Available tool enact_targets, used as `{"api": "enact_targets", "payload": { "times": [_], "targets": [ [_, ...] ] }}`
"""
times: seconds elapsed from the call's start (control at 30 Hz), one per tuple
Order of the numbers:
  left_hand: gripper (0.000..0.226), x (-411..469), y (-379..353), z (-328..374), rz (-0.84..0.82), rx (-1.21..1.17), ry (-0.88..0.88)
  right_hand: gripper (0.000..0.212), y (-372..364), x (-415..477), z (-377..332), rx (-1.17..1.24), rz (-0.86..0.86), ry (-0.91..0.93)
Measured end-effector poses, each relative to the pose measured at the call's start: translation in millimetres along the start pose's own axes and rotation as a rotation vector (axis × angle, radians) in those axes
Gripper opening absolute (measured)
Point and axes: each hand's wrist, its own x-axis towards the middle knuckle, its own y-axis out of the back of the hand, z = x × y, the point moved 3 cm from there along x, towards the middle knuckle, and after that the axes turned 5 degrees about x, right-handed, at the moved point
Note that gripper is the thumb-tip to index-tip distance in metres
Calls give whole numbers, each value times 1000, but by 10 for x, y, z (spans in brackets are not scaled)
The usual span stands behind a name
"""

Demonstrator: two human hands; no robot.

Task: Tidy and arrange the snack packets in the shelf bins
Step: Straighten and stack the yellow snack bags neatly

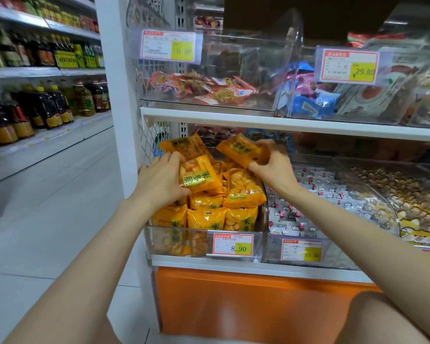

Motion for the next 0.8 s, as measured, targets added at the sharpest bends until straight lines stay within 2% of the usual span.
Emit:
{"api": "enact_targets", "payload": {
  "times": [0.1, 0.3, 0.5, 0.7, 0.8],
  "targets": [
    [70, -19, 7, 1, 0, -13, -17, 49, -5, 150, 38, 42, 7, -17],
    [71, -12, 14, -10, 22, -60, -35, 57, -56, 237, 108, -38, -32, -132],
    [71, 5, 20, 3, 73, -123, -51, 59, 1, 91, 141, -174, -40, -65],
    [71, 15, 32, 94, 107, -170, -125, 75, 73, 42, 191, 77, -91, -98],
    [74, 6, 40, 136, 113, -166, -169, 73, 104, 19, 199, 113, -80, -120]
  ]
}}
